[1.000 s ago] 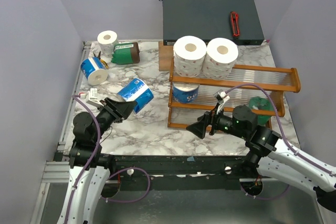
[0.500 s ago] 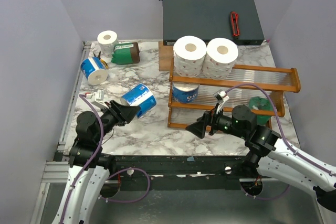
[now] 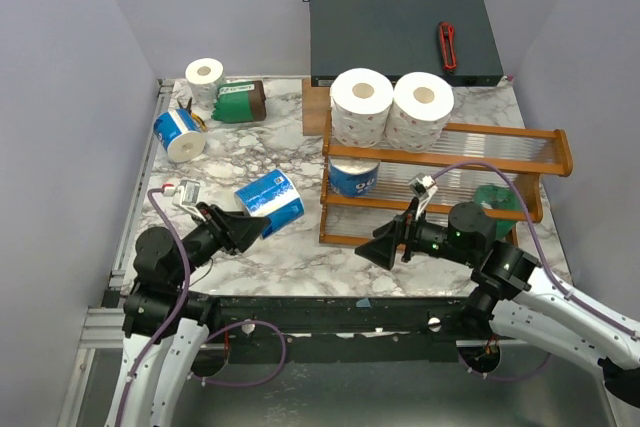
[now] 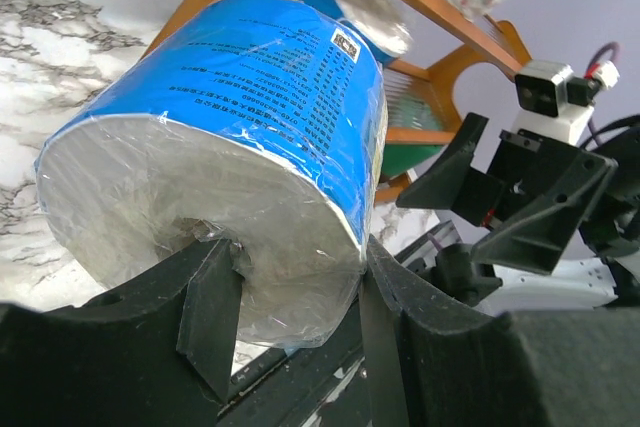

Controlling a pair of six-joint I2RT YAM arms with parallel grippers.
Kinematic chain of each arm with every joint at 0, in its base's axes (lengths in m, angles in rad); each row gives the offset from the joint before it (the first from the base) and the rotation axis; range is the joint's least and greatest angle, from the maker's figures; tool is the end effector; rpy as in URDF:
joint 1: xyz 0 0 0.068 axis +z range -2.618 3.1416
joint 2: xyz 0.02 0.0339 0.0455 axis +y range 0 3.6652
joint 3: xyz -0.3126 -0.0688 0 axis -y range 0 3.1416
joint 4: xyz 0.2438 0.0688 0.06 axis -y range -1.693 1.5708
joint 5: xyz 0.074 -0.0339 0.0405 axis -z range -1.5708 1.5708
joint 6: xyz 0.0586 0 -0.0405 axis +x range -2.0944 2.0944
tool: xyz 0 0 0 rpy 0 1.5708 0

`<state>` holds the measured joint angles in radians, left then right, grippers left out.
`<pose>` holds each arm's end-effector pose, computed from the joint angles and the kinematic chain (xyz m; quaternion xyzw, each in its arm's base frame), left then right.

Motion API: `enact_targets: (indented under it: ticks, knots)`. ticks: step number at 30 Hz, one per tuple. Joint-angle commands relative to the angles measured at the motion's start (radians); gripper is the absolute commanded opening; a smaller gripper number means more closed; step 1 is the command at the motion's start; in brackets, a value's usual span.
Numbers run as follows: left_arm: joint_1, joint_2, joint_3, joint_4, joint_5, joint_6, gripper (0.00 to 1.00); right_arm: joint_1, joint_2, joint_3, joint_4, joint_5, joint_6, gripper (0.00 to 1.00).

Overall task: Place and organize the paper towels onto the shelf
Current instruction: Place the paper towel on the shelf.

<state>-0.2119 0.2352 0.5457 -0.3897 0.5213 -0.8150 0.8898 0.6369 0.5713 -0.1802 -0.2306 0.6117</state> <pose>0.0469 -0.0399 0.3081 -0.0438 0.7296 -0.4869 0.4781 0.0796 0.1195 0.3114 -0.1786 0.7659 0.4831 0.3849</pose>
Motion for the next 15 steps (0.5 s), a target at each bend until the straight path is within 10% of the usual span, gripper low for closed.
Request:
enact_targets:
  ticks: [1,15]
  knots:
    - [-0.005,-0.078,-0.003,0.002,0.057,0.005,0.09,0.000,-0.022,-0.004,0.023,-0.051,-0.012,0.98]
    - [-0.006,-0.083,-0.113,0.192,0.299,-0.085,0.08,0.000,-0.043,0.004,0.112,-0.130,0.010,1.00]
